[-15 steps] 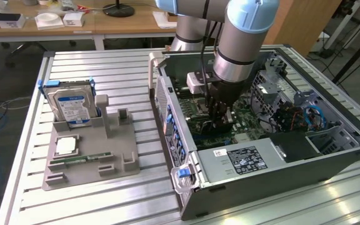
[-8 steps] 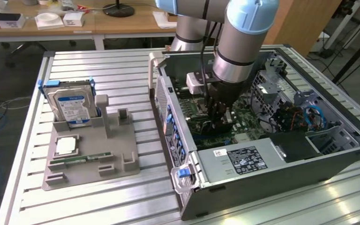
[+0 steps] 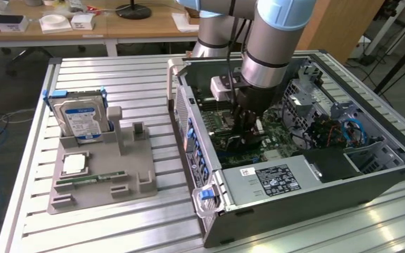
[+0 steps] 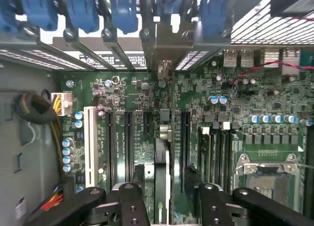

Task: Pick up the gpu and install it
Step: 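Insert the gpu into the slot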

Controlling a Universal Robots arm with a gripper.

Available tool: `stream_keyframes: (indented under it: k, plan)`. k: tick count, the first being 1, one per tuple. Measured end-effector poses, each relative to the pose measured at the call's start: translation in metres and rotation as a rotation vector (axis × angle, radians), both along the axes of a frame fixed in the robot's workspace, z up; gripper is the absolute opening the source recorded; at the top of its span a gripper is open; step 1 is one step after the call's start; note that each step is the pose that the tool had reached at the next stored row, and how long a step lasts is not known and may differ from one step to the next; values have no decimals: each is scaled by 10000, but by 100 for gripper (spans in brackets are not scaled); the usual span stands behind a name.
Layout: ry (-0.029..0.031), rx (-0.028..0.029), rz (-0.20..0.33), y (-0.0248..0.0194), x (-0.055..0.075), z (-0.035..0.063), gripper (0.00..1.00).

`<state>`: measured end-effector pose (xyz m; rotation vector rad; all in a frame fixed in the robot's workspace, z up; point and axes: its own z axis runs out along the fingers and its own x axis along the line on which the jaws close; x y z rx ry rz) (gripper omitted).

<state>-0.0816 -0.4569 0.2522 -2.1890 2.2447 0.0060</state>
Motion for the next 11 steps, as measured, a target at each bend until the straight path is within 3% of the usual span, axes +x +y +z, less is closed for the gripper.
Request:
stream_keyframes:
  k: [5,6,10,11]
  plan:
    - [0,-12,1,0,0,227,44]
    - [0,-13,1,0,0,267,38]
    - [-1,-18,1,0,1,292,20]
    - [-1,-18,1,0,1,292,20]
